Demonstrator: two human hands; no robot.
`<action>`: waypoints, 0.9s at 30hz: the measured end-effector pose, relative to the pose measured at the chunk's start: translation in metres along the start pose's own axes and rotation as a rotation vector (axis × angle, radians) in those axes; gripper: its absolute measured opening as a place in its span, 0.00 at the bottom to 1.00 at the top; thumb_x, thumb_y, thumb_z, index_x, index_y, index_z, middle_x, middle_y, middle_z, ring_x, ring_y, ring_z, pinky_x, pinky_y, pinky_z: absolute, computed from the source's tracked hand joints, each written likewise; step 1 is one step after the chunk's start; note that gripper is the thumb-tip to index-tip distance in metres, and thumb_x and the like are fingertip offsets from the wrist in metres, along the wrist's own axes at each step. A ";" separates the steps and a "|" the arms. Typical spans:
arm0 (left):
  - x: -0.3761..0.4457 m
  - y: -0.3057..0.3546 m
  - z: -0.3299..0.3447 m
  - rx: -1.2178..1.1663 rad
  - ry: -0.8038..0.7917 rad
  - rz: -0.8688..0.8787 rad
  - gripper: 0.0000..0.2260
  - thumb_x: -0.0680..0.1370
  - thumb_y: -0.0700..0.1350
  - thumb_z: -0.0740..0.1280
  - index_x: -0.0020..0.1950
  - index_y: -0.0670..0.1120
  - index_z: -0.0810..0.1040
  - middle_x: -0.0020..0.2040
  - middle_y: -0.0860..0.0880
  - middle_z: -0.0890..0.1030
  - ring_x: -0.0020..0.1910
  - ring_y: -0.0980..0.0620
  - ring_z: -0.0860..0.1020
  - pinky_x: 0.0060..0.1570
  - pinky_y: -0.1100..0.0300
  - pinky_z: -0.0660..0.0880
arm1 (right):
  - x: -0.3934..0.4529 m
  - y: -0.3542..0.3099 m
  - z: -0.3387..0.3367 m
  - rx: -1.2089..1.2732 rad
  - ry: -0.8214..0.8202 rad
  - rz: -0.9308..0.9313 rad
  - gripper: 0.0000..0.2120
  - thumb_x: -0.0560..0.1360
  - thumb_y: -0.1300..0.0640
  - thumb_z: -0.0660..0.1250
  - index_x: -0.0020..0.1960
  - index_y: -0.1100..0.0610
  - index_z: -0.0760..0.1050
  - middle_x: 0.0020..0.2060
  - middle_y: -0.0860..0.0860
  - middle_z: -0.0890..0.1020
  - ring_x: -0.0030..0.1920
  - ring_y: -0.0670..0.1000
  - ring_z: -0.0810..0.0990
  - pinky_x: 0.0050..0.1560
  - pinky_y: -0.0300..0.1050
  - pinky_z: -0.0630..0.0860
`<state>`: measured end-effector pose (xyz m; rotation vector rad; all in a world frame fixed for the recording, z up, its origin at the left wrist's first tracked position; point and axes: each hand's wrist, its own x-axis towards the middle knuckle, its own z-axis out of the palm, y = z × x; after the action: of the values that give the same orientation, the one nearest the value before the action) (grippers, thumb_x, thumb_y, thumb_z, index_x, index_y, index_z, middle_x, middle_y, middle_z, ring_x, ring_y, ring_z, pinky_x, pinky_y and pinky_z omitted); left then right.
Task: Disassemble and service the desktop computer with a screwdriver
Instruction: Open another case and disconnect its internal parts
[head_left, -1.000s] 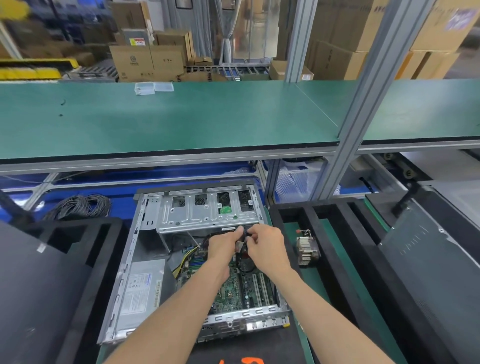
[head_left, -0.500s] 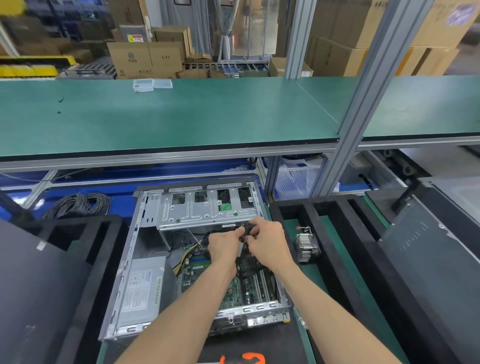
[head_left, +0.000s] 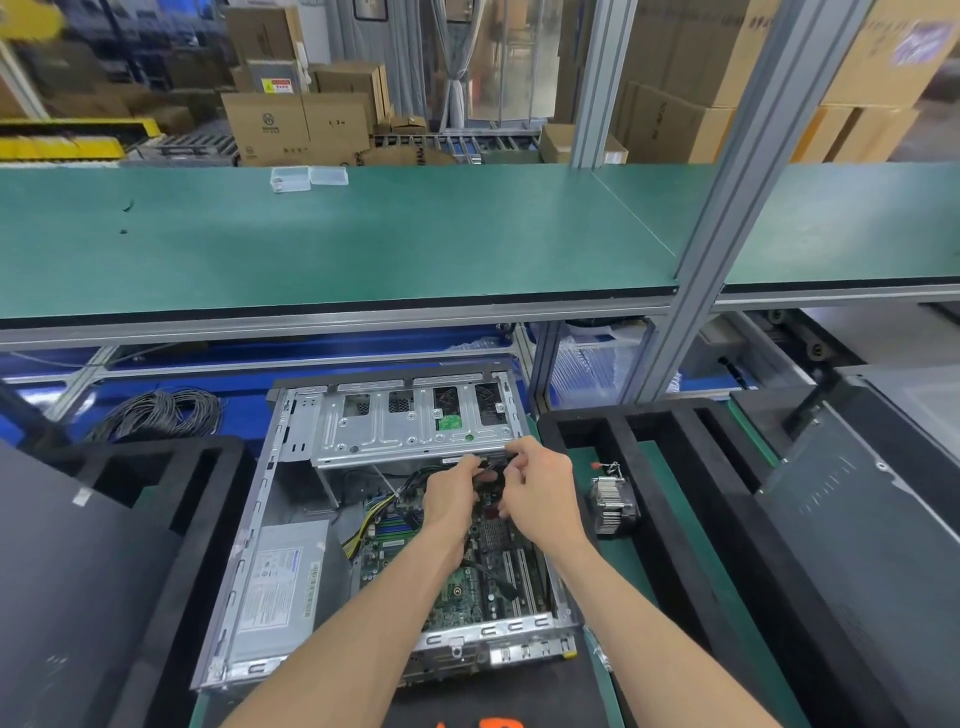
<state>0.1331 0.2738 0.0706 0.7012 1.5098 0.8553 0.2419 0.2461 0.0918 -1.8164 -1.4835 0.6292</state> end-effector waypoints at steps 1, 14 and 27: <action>0.000 0.001 0.001 0.010 0.011 0.000 0.10 0.75 0.53 0.69 0.43 0.48 0.85 0.45 0.50 0.84 0.46 0.49 0.78 0.40 0.55 0.68 | 0.000 0.000 0.000 0.008 0.000 0.003 0.13 0.79 0.67 0.60 0.61 0.60 0.77 0.38 0.52 0.81 0.35 0.54 0.83 0.44 0.54 0.82; 0.015 0.011 0.016 -0.104 0.053 -0.096 0.14 0.68 0.44 0.79 0.48 0.38 0.82 0.44 0.43 0.83 0.40 0.48 0.78 0.36 0.58 0.73 | 0.001 0.001 0.002 0.018 0.006 0.011 0.13 0.79 0.68 0.59 0.59 0.60 0.77 0.39 0.53 0.81 0.38 0.57 0.83 0.42 0.55 0.81; -0.002 0.012 0.021 -0.278 0.108 -0.099 0.08 0.68 0.34 0.75 0.37 0.39 0.77 0.33 0.42 0.81 0.22 0.48 0.75 0.19 0.63 0.69 | 0.003 0.000 0.002 -0.025 0.004 -0.019 0.12 0.78 0.67 0.60 0.59 0.59 0.76 0.38 0.50 0.80 0.40 0.55 0.82 0.45 0.53 0.81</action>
<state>0.1537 0.2812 0.0812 0.3788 1.4711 1.0165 0.2408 0.2491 0.0904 -1.8189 -1.5111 0.6002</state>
